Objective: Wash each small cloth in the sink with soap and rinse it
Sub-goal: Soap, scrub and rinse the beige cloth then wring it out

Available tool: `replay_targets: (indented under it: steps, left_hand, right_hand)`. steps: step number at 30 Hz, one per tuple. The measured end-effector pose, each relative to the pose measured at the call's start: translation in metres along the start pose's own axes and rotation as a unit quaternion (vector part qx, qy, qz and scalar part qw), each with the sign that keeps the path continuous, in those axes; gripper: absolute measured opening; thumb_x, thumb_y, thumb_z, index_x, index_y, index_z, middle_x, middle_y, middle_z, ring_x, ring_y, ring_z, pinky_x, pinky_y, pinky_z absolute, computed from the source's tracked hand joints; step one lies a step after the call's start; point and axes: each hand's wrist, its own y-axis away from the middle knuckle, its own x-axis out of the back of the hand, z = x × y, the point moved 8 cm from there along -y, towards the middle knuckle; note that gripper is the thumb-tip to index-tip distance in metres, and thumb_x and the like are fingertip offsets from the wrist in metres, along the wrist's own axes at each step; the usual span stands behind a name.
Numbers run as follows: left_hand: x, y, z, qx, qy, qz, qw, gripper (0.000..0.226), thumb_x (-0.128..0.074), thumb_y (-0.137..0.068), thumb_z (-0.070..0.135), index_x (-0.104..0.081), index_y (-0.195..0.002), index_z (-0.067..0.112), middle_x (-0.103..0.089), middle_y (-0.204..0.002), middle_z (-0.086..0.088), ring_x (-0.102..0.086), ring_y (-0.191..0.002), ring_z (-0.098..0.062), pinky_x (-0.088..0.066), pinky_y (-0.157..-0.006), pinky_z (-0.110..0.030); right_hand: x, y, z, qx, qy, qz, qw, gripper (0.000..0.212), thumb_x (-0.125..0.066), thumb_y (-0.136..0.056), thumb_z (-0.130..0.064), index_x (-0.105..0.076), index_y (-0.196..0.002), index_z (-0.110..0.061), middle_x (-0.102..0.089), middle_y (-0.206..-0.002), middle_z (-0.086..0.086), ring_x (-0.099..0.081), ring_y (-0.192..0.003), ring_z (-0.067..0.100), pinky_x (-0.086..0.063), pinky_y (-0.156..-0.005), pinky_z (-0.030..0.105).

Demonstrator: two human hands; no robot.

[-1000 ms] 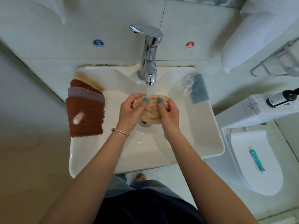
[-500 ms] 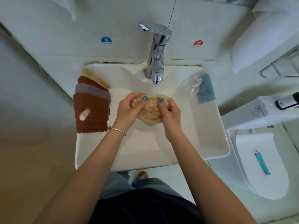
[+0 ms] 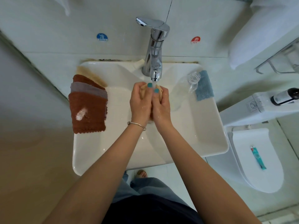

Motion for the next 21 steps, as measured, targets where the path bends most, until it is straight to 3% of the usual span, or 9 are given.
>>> replay_targets:
  steps: [2,5,10,13,15,18,21]
  left_hand:
    - [-0.006,-0.005,-0.001,-0.018,-0.022,-0.005,1.0,0.011,-0.05,-0.098,0.037,-0.053,-0.093,0.028,-0.064,-0.096,0.002,-0.061,-0.087,-0.011,-0.049,-0.074,-0.02]
    - [-0.014,-0.011,-0.011,-0.01,-0.103,-0.032,0.994,0.038,-0.026,-0.099,0.048,-0.051,-0.1,0.02,-0.062,-0.093,0.005,-0.059,-0.087,-0.014,-0.042,-0.069,-0.022]
    - [-0.017,-0.006,-0.02,0.054,-0.165,-0.071,0.982,0.053,-0.013,-0.096,0.061,-0.052,-0.103,0.028,-0.06,-0.096,0.009,-0.056,-0.091,-0.019,-0.039,-0.081,-0.036]
    - [-0.011,-0.004,-0.018,0.027,-0.14,-0.054,0.988,0.049,-0.017,-0.101,0.055,-0.054,-0.094,0.023,-0.061,-0.09,0.011,-0.057,-0.087,-0.009,-0.04,-0.076,-0.029]
    - [-0.005,-0.004,-0.014,-0.005,-0.139,-0.025,0.99,0.036,-0.026,-0.104,0.044,-0.049,-0.087,0.023,-0.058,-0.085,0.009,-0.054,-0.079,-0.004,-0.038,-0.071,-0.025]
    - [0.003,-0.003,-0.007,-0.038,-0.071,0.031,0.996,0.025,-0.041,-0.102,0.036,-0.046,-0.078,0.031,-0.057,-0.08,0.008,-0.054,-0.075,-0.006,-0.042,-0.07,-0.023]
    - [0.005,0.0,-0.003,-0.053,-0.016,0.055,0.997,0.012,-0.051,-0.094,0.043,-0.052,-0.084,0.037,-0.063,-0.088,0.007,-0.061,-0.082,-0.009,-0.051,-0.074,-0.023]
  right_hand:
    - [-0.004,-0.004,-0.005,0.018,0.005,0.028,0.999,0.013,-0.052,-0.099,-0.04,-0.053,-0.103,-0.028,-0.065,-0.094,-0.004,-0.063,-0.083,0.007,-0.052,-0.077,0.024]
    - [-0.006,-0.007,-0.014,0.056,-0.006,0.039,0.998,0.007,-0.056,-0.096,-0.036,-0.052,-0.093,-0.031,-0.063,-0.091,0.001,-0.061,-0.083,0.012,-0.052,-0.08,0.033]
    - [0.001,-0.006,-0.008,0.054,-0.016,0.036,0.998,0.007,-0.057,-0.099,-0.023,-0.052,-0.094,-0.02,-0.059,-0.086,-0.001,-0.058,-0.08,0.008,-0.051,-0.079,0.028]
    - [0.006,-0.006,-0.008,0.062,-0.013,0.041,0.997,0.006,-0.054,-0.1,-0.023,-0.052,-0.098,-0.017,-0.059,-0.085,-0.003,-0.057,-0.078,0.005,-0.051,-0.076,0.023]
    - [0.005,-0.006,-0.007,0.069,-0.003,0.039,0.997,0.007,-0.053,-0.099,-0.029,-0.053,-0.099,-0.022,-0.062,-0.089,-0.001,-0.059,-0.081,0.008,-0.053,-0.079,0.03]
    - [0.0,-0.004,-0.004,0.071,0.033,0.031,0.996,0.008,-0.049,-0.095,-0.044,-0.052,-0.098,-0.037,-0.063,-0.093,-0.004,-0.061,-0.086,0.01,-0.053,-0.082,0.037]
    - [-0.002,-0.002,0.0,0.064,0.052,0.031,0.996,0.009,-0.049,-0.098,-0.046,-0.052,-0.097,-0.037,-0.065,-0.094,-0.009,-0.064,-0.087,0.007,-0.054,-0.082,0.032]
